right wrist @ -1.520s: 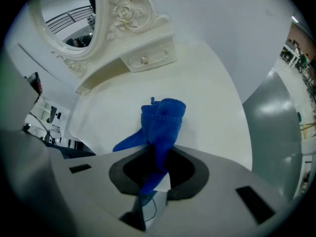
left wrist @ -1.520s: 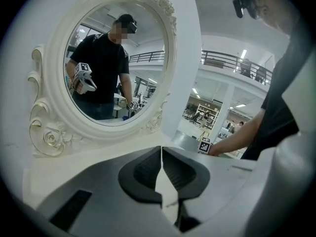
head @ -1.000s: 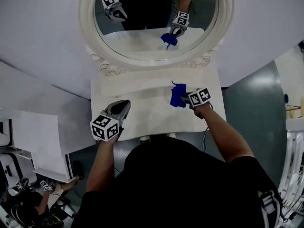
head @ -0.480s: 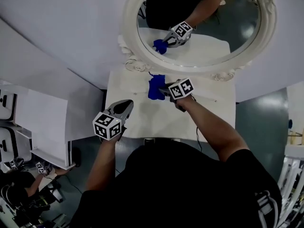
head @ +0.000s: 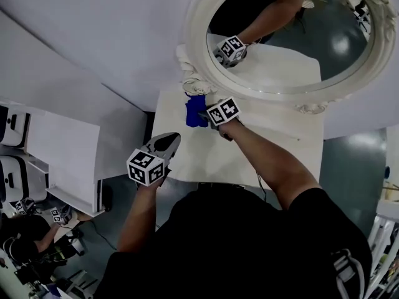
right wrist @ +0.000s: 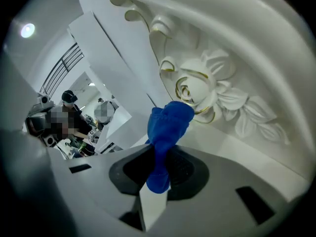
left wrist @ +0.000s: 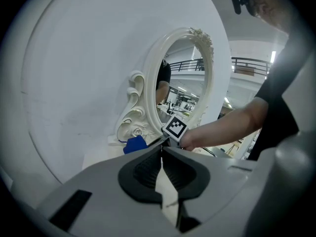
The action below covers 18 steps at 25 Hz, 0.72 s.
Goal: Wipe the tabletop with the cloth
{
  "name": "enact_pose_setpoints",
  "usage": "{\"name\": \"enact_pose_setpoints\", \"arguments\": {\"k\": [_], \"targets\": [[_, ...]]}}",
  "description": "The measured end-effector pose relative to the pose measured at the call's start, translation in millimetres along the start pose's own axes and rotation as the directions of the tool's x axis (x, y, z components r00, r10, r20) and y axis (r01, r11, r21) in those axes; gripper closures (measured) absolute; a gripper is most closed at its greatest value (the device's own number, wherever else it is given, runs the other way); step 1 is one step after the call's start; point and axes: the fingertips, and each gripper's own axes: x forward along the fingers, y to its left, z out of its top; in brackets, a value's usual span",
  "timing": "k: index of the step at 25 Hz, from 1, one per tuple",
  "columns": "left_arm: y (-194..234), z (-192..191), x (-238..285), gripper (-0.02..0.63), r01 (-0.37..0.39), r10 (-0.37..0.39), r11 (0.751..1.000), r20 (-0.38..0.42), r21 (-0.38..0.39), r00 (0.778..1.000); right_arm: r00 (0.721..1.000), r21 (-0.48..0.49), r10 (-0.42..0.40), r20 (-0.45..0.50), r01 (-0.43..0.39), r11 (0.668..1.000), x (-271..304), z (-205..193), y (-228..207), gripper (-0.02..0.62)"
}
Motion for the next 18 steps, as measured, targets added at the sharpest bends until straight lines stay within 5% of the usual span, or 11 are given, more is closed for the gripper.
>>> {"name": "enact_pose_setpoints", "arguments": {"k": [18], "targets": [[2, -4, 1, 0.586, 0.012, -0.012, 1.0, -0.007, -0.002, 1.0, 0.982, 0.007, -0.172, -0.081, 0.174, 0.985, -17, -46, -57, 0.535]]}}
